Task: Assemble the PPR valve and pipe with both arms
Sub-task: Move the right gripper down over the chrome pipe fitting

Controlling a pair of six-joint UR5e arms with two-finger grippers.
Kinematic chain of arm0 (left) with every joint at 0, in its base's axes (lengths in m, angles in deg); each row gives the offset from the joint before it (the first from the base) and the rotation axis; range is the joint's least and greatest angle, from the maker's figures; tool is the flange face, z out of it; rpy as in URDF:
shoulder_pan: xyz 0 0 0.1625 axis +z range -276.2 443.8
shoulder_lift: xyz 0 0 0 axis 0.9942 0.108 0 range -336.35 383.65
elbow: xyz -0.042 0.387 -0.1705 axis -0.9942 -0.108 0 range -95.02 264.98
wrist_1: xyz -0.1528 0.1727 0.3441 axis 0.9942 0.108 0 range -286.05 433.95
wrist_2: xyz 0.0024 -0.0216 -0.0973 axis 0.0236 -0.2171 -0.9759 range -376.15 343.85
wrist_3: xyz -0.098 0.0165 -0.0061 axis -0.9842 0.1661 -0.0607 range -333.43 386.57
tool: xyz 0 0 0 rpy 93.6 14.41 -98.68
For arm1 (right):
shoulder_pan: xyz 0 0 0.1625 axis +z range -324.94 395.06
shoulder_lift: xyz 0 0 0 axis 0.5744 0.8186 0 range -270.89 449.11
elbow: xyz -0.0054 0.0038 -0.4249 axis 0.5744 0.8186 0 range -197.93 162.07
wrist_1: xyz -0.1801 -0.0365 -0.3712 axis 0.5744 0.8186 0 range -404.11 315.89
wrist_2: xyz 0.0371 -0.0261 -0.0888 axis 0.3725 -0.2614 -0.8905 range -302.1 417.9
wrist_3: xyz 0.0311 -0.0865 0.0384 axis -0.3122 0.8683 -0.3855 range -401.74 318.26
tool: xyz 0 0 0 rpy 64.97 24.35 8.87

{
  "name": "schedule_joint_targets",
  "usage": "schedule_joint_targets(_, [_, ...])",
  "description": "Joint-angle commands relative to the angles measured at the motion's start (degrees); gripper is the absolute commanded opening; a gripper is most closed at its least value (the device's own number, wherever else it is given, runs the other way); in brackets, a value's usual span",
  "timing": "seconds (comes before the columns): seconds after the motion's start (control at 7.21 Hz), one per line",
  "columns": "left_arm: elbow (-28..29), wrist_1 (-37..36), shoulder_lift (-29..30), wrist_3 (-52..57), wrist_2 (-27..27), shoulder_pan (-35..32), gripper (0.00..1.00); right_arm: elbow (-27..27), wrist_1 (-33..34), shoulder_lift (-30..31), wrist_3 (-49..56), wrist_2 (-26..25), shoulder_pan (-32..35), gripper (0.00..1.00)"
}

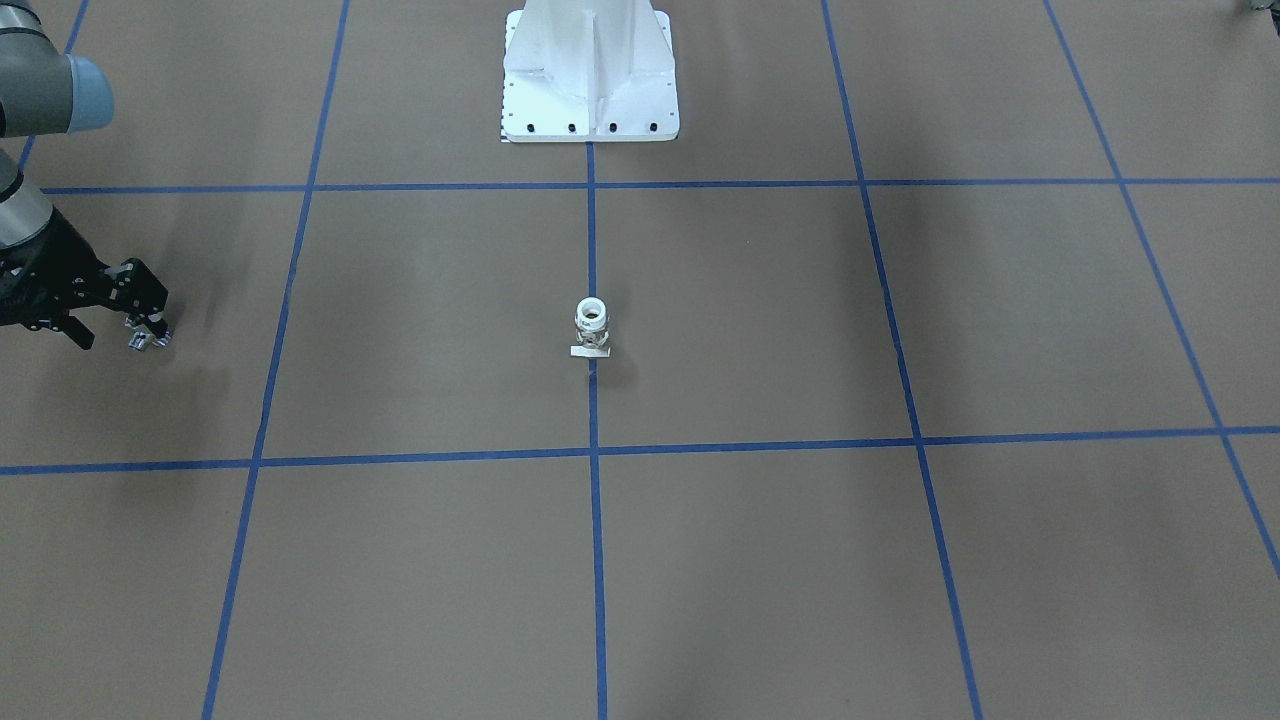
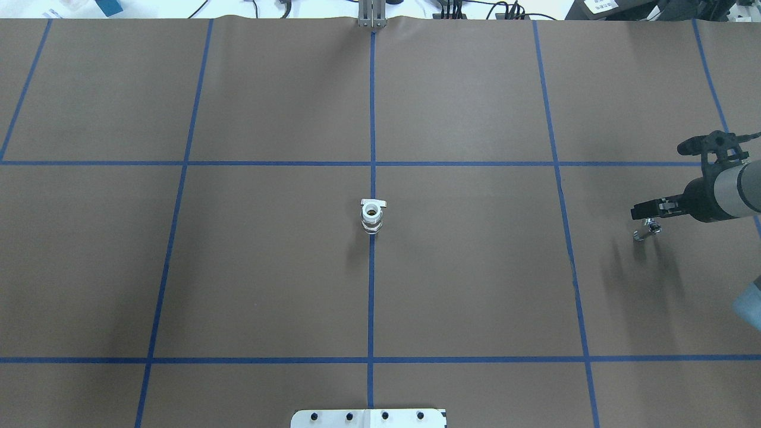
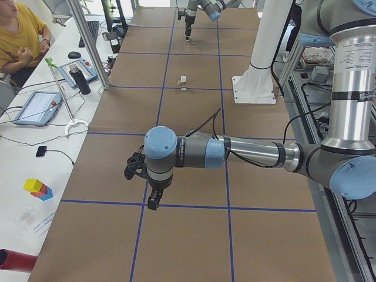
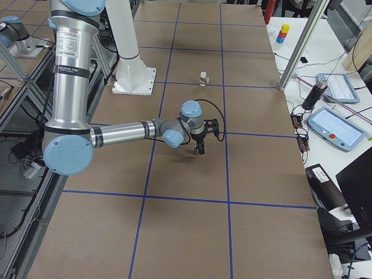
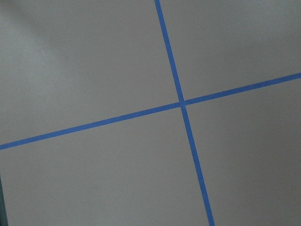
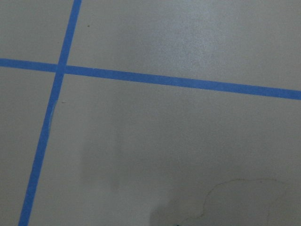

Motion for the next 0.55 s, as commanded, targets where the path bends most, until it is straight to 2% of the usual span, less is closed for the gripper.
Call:
schedule_joint_targets(0.0, [0.04, 0.01, 0.02, -0.03, -0.63, 0.00, 1.00, 0.06, -0.06, 0.33, 0.02, 0.03, -1.22, 0.80])
schedule_joint_targets(0.42, [0.57, 1.49, 0.02, -0.12, -0.64, 0.00, 1.00, -0.03, 0.03, 0.94, 0.02, 0.03, -1.93, 0.66])
